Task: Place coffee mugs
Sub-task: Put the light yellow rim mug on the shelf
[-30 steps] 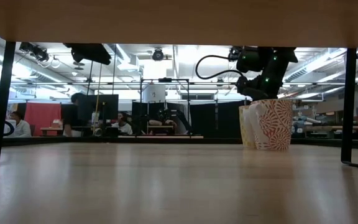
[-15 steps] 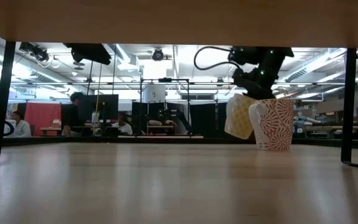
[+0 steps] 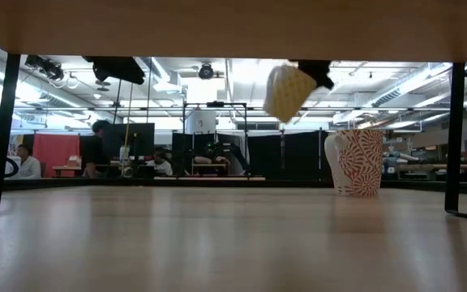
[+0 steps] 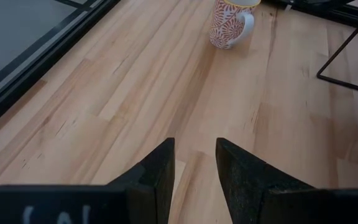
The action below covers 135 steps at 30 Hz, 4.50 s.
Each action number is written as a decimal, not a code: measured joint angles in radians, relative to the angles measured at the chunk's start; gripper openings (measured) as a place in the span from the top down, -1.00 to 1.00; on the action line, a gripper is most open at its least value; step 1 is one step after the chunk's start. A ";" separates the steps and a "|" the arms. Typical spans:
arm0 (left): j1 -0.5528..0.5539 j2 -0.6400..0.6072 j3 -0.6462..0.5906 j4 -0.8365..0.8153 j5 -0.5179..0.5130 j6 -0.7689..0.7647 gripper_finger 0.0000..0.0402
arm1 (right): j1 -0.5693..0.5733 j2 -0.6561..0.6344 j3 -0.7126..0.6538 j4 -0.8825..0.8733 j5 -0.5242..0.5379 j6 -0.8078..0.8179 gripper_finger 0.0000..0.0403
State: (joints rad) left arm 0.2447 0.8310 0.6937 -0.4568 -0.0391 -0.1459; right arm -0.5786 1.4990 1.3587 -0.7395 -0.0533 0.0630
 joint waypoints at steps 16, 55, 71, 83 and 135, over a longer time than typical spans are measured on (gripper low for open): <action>0.000 0.000 0.000 0.007 -0.001 0.001 0.39 | 0.326 -0.002 0.310 -0.046 -0.002 0.168 0.85; -0.120 0.000 0.001 0.651 0.172 0.003 0.39 | 0.634 0.085 0.310 0.111 -0.130 0.435 0.85; -0.120 0.000 0.001 0.578 0.172 0.001 0.39 | 0.750 0.085 0.310 0.120 -0.073 0.351 0.85; -0.120 0.000 0.001 0.571 0.172 0.003 0.39 | 0.774 0.086 0.310 0.139 -0.071 0.217 0.85; -0.228 0.151 0.000 0.542 0.240 0.000 0.39 | 0.664 0.285 0.310 0.124 -0.307 0.136 0.84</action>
State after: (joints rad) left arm 0.0170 0.9820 0.6941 0.0856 0.2006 -0.1455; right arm 0.0852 1.7840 1.6688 -0.6151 -0.3605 0.1992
